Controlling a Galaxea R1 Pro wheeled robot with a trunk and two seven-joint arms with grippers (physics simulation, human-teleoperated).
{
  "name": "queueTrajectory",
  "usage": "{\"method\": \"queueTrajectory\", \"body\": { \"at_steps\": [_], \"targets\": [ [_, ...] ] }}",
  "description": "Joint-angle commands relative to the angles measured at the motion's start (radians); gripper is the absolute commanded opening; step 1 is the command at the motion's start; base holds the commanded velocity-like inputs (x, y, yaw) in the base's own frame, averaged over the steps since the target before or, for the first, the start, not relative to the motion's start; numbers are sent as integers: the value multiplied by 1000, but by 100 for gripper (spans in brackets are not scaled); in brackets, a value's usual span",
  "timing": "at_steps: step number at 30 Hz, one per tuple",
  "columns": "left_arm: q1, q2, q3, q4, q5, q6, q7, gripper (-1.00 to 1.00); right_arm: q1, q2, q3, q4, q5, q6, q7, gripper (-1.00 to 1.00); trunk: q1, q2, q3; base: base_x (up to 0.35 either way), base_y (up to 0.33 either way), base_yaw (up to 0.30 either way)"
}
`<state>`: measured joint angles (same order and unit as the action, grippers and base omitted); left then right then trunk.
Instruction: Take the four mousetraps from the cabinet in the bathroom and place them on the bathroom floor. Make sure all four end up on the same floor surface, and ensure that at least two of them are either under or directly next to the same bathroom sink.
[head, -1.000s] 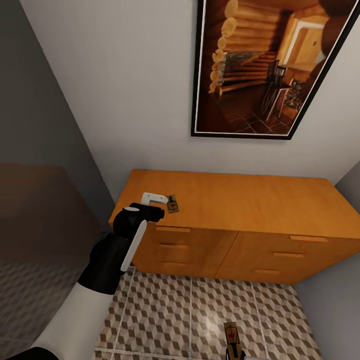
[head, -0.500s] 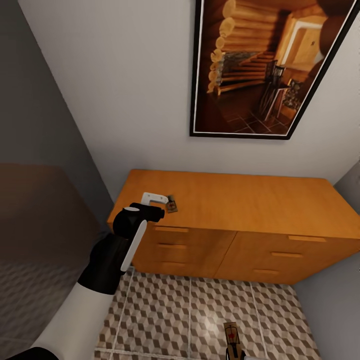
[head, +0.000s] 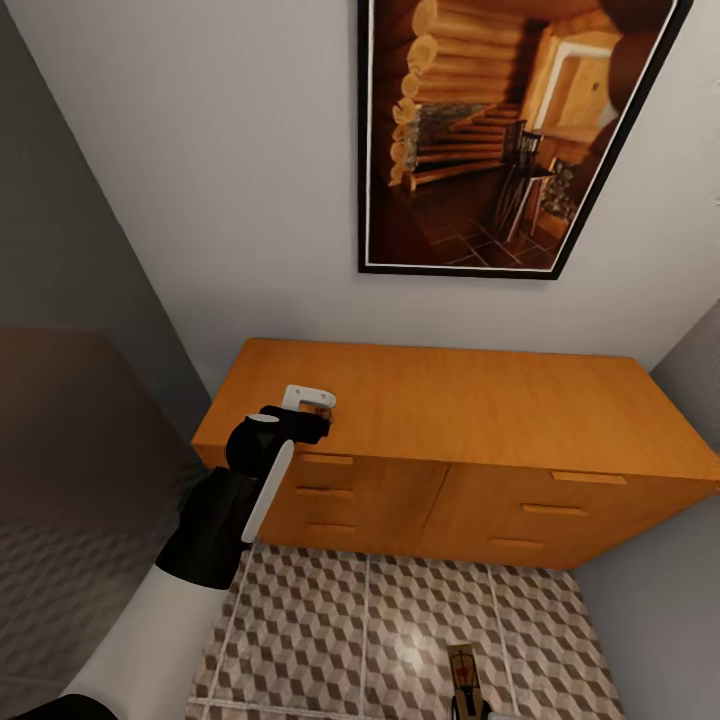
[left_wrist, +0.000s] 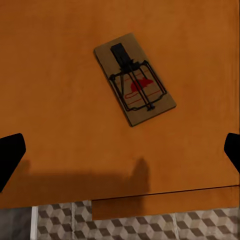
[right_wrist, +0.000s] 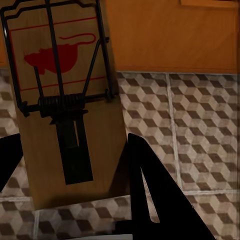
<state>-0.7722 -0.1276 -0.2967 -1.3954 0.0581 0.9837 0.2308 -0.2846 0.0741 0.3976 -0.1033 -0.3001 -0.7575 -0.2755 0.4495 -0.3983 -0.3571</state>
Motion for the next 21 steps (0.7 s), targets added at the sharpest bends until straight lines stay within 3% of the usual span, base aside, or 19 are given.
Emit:
{"method": "queueTrajectory", "body": {
  "at_steps": [1, 10, 21],
  "targets": [
    [-1, 0, -1, -1, 6, 4, 7, 100, -1, 0, 9, 1, -8, -3, -3, -100, 1, -2, -2, 0, -166, 0],
    [-1, -1, -1, 3, 6, 4, 7, 100, -1, 0, 9, 1, -8, -2, -2, -100, 1, -2, -2, 0, -151, 0],
    [-1, -1, -1, 4, 6, 4, 7, 100, -1, 1, 9, 1, -8, -3, -2, -100, 1, -2, -2, 0, -19, 0]
  ]
}}
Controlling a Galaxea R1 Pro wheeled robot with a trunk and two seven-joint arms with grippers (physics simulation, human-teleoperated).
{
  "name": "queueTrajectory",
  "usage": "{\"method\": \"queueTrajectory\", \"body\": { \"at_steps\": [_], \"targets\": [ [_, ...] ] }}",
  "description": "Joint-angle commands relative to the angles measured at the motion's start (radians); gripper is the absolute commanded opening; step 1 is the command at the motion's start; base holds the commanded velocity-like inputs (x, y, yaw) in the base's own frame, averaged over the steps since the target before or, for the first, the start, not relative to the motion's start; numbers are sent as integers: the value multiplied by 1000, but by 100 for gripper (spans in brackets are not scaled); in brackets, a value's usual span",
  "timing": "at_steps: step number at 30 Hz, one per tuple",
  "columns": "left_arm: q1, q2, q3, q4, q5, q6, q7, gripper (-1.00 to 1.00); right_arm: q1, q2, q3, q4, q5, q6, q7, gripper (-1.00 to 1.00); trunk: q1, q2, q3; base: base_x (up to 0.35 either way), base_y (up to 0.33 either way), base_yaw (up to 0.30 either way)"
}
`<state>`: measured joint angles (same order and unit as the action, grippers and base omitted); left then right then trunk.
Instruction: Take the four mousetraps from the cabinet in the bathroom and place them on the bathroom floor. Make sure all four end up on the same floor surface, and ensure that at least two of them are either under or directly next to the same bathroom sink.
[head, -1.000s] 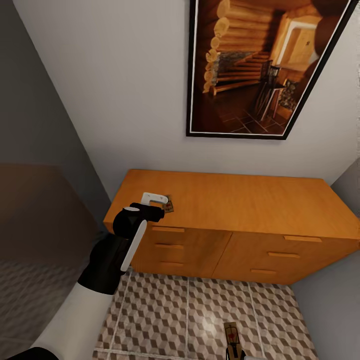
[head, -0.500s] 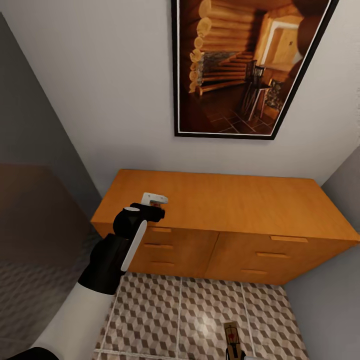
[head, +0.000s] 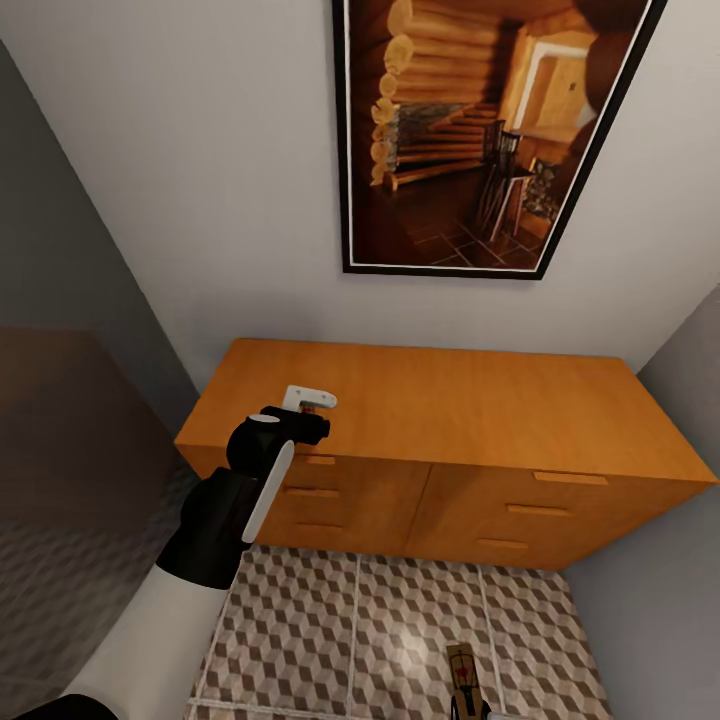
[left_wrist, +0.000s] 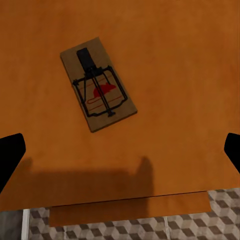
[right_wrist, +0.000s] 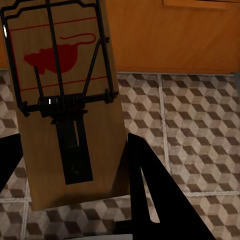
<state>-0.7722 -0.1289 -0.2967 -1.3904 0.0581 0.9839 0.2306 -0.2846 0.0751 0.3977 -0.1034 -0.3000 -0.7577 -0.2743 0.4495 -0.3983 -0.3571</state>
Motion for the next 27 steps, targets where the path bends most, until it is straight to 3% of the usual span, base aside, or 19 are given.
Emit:
{"method": "queueTrajectory", "body": {
  "at_steps": [1, 10, 27],
  "targets": [
    [-1, 0, -1, 0, 6, 4, 7, 100, -1, 0, 9, 1, -8, -3, -3, -100, 1, -2, -2, 0, -1, 0],
    [0, 0, -1, 7, 7, 4, 7, 100, -1, 0, 9, 1, -8, -2, -3, -100, 1, -2, -3, 0, 0, 38],
    [2, 0, -1, 10, 7, 4, 6, 100, -1, 0, 9, 1, -8, -2, -3, -100, 1, -2, -15, 0, 0, 145]
  ]
}}
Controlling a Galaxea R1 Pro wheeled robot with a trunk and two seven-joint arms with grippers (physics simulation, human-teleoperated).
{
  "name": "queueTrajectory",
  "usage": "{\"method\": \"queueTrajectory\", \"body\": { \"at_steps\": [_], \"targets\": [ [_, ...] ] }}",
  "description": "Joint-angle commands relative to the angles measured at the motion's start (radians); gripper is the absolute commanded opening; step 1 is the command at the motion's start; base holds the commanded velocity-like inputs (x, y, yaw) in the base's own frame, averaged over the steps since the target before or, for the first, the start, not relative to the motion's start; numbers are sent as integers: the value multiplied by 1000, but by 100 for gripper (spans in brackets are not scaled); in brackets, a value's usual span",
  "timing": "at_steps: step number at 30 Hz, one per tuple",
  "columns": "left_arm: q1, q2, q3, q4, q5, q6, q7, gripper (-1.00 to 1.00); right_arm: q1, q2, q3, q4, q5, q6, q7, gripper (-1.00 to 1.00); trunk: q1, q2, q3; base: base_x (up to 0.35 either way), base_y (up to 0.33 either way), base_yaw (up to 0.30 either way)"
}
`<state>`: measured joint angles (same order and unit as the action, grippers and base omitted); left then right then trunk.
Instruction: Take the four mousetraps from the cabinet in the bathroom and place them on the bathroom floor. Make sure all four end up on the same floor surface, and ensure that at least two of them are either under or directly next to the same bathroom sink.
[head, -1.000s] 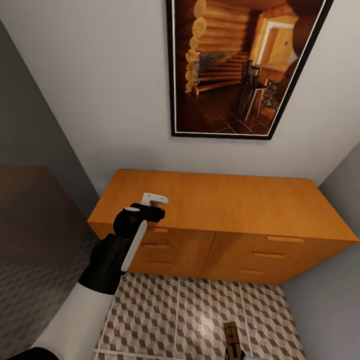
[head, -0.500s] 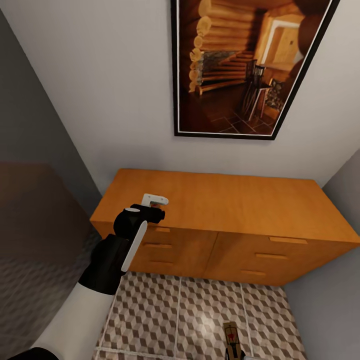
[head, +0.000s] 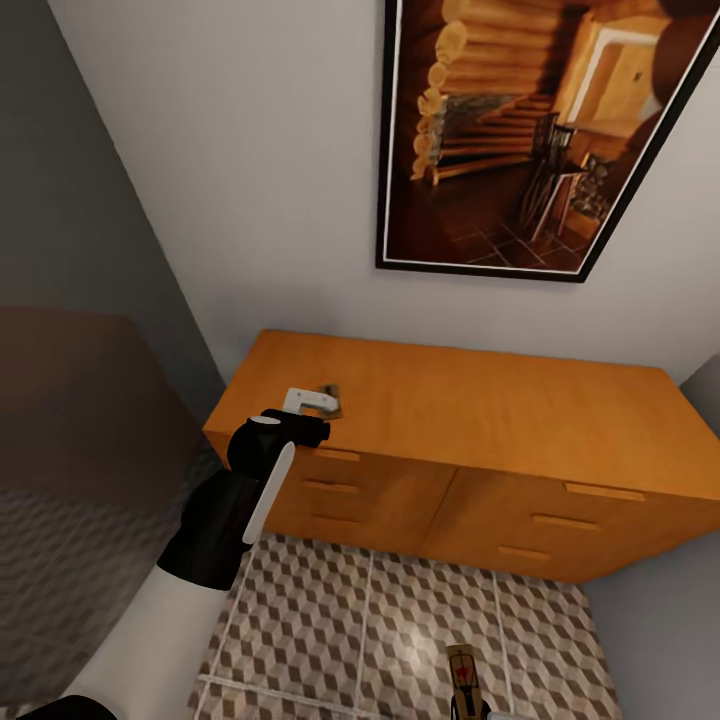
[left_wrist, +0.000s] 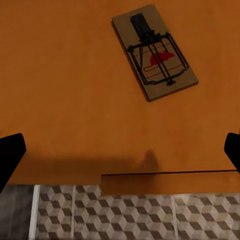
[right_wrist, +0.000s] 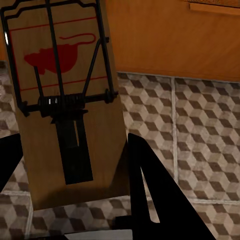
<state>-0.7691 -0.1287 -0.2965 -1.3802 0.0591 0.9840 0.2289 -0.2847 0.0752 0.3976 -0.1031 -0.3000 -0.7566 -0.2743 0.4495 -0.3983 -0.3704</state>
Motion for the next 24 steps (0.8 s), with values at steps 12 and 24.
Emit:
{"method": "queueTrajectory", "body": {
  "at_steps": [12, 24],
  "targets": [
    [-1, 0, -1, 1, 6, 4, 7, 100, -1, 0, 9, 0, -8, -4, -3, -100, 1, -2, -6, 46, -15, 63],
    [-1, 0, -1, 2, 7, 4, 7, 100, -1, 0, 9, 0, -8, -5, -3, -100, 1, -2, -6, 218, -179, 1]
  ]
}}
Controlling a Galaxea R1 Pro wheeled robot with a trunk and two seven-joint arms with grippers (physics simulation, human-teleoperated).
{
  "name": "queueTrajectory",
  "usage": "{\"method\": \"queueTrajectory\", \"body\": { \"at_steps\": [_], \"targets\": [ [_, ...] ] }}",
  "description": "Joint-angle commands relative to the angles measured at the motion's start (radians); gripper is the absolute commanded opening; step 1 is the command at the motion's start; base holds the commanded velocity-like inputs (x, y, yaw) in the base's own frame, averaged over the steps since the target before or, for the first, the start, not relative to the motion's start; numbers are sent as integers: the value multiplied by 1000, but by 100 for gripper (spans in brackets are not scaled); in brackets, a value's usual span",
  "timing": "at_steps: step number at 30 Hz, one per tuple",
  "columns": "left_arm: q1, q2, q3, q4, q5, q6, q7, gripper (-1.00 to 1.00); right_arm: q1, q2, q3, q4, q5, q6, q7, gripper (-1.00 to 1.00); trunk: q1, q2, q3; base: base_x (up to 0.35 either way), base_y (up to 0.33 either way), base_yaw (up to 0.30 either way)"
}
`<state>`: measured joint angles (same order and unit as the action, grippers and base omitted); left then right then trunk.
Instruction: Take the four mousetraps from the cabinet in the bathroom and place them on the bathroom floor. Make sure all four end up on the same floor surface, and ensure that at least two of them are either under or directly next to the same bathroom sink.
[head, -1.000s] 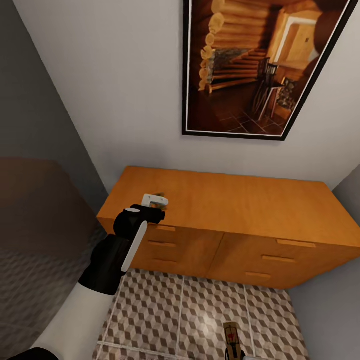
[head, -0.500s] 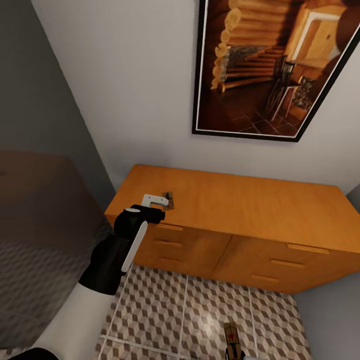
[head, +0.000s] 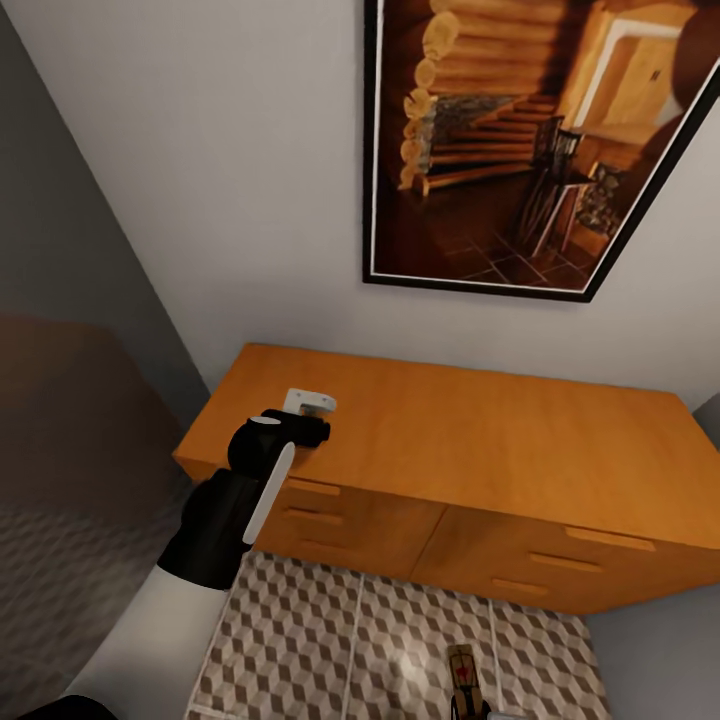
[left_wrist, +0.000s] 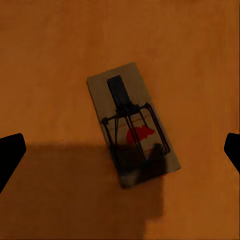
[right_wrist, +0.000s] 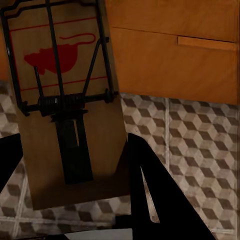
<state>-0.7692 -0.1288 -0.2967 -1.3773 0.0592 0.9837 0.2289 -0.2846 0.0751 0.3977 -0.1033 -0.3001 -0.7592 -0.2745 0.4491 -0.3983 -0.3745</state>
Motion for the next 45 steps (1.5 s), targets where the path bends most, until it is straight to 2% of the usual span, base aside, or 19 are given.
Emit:
{"method": "queueTrajectory", "body": {
  "at_steps": [1, 11, 45],
  "targets": [
    [-1, 0, -1, -1, 7, 4, 7, 100, -1, 0, 9, 1, -8, -3, -3, -100, 1, -2, -2, 230, -216, 0],
    [-1, 1, -1, 0, 7, 4, 7, 100, -1, 0, 9, 1, -8, -3, -3, -100, 1, -2, -2, 157, -149, 0],
    [2, 3, 1, -2, 9, 3, 10, 100, -1, 0, 9, 1, -8, 0, -3, -100, 1, -2, -2, 3, -3, 0]
  ]
}}
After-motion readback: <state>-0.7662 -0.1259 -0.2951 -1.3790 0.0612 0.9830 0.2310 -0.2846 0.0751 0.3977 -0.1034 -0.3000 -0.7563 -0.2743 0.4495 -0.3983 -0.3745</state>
